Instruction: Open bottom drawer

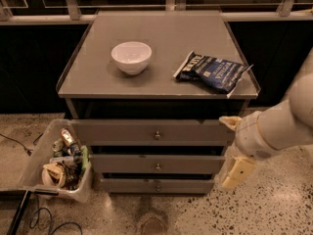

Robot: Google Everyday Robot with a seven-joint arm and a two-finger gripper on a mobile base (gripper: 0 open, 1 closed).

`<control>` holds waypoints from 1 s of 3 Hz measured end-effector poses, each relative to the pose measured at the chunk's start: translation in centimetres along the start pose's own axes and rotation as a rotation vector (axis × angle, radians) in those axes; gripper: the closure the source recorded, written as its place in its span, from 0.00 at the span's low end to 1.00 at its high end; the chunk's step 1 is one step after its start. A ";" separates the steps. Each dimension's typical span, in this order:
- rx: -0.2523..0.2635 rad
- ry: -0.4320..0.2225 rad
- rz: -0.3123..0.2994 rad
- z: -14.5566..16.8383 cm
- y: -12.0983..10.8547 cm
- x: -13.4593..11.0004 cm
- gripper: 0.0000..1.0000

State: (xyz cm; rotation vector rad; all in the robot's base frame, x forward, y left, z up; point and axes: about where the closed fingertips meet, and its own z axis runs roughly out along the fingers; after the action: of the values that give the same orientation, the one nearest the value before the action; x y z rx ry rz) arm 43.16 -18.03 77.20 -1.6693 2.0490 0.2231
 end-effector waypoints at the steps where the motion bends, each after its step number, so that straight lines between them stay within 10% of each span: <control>1: 0.093 0.087 -0.032 2.8 -1.5 1.7 0.00; 3: 0.136 0.132 -0.037 2.7 -2.6 2.6 0.00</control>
Offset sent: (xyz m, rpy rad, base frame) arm 0.0168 -0.0048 -0.0257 -0.0877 -0.0668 -0.0235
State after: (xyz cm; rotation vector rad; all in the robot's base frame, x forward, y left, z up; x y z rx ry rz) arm 45.95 -19.81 74.11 -1.6764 2.0756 -0.0397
